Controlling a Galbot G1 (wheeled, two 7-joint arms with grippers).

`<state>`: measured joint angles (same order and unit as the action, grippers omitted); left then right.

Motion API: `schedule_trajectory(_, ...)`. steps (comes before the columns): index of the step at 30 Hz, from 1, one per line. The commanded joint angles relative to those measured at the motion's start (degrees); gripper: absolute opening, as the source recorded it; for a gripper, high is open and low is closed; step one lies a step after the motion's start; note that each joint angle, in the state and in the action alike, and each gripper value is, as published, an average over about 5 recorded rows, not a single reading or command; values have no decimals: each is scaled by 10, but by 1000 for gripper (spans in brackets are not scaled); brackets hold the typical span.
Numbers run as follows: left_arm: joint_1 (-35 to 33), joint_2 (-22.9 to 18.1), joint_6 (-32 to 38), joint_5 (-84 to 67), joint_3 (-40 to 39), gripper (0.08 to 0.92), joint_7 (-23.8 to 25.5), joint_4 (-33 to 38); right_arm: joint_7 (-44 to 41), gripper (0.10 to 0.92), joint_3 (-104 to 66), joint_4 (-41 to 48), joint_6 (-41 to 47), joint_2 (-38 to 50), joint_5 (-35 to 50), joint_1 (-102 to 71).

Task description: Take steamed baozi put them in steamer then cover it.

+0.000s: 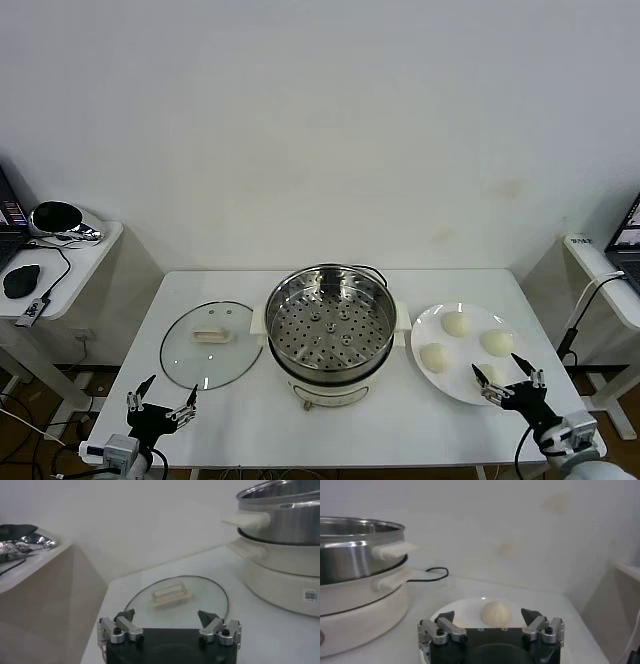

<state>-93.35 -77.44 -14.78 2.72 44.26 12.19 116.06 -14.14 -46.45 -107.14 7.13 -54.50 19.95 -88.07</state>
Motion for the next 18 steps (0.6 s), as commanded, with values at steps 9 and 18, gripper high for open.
schedule_trajectory(9, -4, -1, -2, 16, -4, 823, -1, 20, -287, 823, 49, 71, 89, 265, -209, 228)
schedule_trajectory(18, -10, -12, -2, 23, -9, 823, 0, 36, -465, 823, 425, 237, 22, 298, -366, 641)
